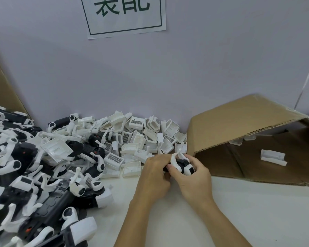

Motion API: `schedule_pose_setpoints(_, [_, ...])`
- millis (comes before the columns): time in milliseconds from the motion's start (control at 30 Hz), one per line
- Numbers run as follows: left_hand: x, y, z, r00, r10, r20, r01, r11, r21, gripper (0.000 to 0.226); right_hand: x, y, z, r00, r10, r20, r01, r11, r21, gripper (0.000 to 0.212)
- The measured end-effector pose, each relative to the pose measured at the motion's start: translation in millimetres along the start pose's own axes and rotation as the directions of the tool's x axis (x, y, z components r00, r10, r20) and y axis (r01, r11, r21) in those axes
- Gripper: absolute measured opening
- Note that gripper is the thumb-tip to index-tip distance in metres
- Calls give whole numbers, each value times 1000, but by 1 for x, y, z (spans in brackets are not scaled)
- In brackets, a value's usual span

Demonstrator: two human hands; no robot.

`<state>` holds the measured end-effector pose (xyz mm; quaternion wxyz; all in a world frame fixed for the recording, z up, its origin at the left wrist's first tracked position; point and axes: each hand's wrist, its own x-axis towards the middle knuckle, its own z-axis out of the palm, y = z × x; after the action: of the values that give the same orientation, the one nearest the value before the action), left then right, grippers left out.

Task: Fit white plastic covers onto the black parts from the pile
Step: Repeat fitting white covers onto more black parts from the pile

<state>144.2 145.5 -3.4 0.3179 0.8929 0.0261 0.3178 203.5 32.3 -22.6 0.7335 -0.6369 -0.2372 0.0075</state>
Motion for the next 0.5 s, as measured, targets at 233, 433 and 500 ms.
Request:
schedule_pose_setpoints(233, [6,7,-4,930,-312,-193,216,891,-400,29,-4,-3,1,991,50,121,-59,996,69,74])
schedule_pose_setpoints(433, [21,7,-18,690,-696,-198,264,497,-827,31,-5,-6,2,992,64,106,-61,997,-37,35])
schedule_pose_setpoints(500, [19,6,-17,641,-754,-144,289,411,-865,34,-5,-7,2,992,71,100,-66,996,-54,31])
